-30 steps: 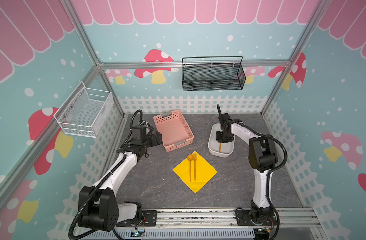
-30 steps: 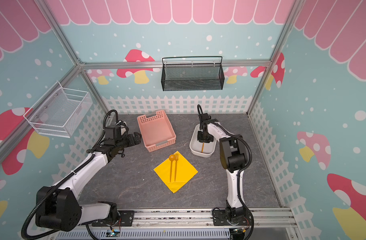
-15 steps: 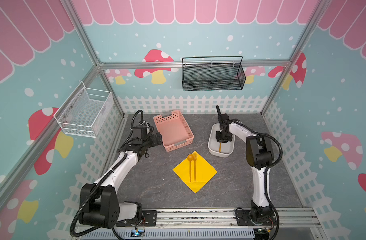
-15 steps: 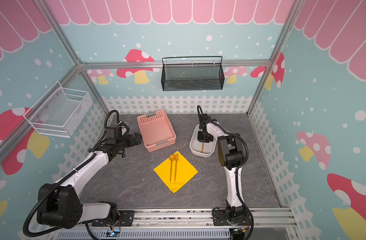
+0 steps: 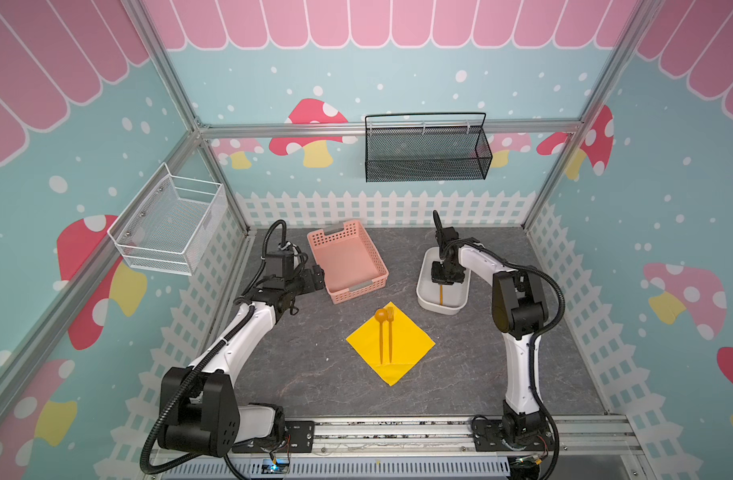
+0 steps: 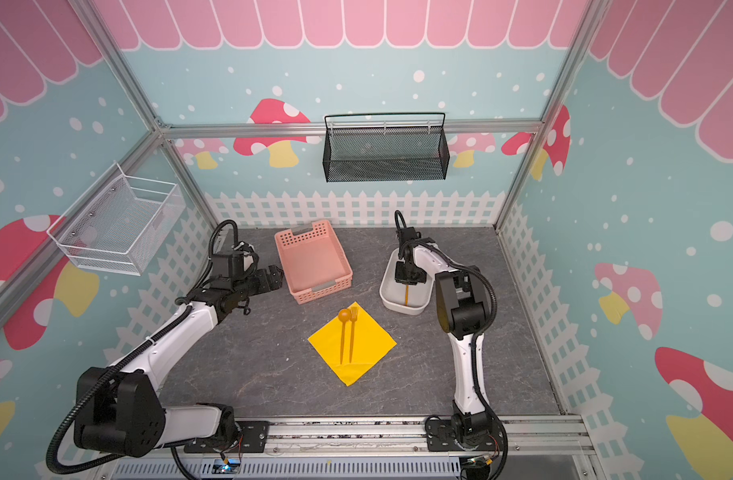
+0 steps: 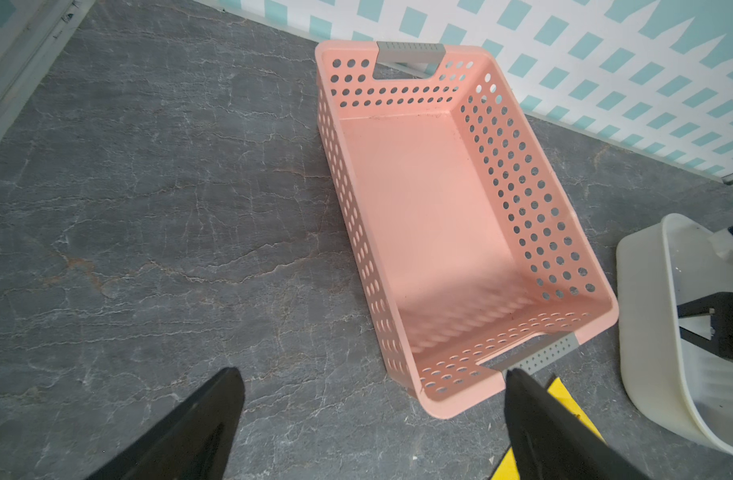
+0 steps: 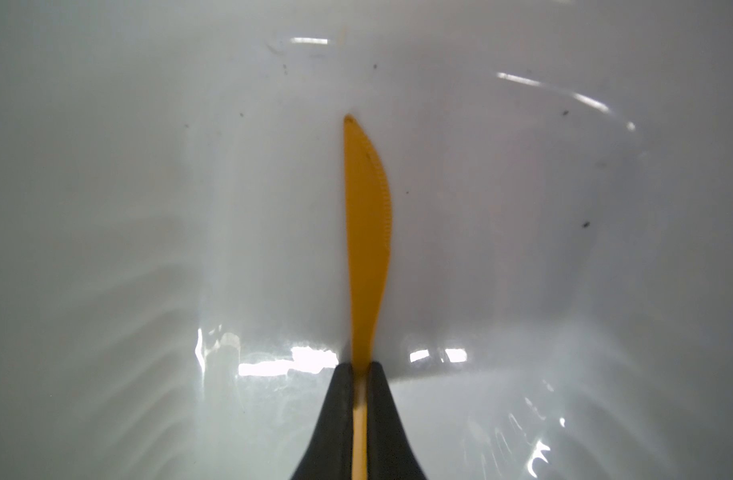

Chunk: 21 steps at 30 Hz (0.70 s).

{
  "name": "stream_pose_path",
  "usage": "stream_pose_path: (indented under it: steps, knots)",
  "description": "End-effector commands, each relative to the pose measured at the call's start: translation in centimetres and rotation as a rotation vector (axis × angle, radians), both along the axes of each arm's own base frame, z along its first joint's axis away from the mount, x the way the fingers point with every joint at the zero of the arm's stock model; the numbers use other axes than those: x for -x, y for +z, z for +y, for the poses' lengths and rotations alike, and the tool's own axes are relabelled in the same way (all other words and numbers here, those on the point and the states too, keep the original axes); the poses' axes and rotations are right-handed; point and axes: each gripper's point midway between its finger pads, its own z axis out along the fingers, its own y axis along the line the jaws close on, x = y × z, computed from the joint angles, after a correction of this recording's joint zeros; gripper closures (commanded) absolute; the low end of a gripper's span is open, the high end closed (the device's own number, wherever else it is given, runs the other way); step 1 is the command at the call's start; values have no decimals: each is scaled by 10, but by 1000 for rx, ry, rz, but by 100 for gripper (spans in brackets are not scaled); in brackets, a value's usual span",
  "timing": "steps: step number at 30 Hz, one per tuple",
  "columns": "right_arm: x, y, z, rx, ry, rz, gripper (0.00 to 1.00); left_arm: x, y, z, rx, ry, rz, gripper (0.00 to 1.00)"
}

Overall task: Place the utensils on the paper napkin and roll it up
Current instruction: 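Lift the knife upright with the right gripper while the left gripper reaches toward it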

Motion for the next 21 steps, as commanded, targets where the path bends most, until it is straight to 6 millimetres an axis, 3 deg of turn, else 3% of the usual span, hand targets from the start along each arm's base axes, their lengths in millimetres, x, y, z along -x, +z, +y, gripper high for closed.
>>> stream_pose_path:
  steps: [1, 8, 13, 14, 16, 21]
  knots:
    - [-5, 20, -3, -6, -9, -46, 94, -5, 16, -6, 10, -36, -37, 2]
    - [-9, 77, 7, -78, 52, -203, 96, -4, 27, -37, 12, -108, 1, 2]
    - [-4, 115, 16, -139, 114, -308, 98, -3, 48, -54, 51, -172, -28, 1]
    - [-2, 136, 19, -163, 133, -360, 98, -4, 53, -55, 62, -177, -39, 2]
    - [2, 154, 25, -199, 170, -410, 98, -4, 62, -67, 109, -232, -70, 2]
    - [19, 202, 60, -387, 365, -576, 98, 7, 90, -110, 193, -464, -154, 7]
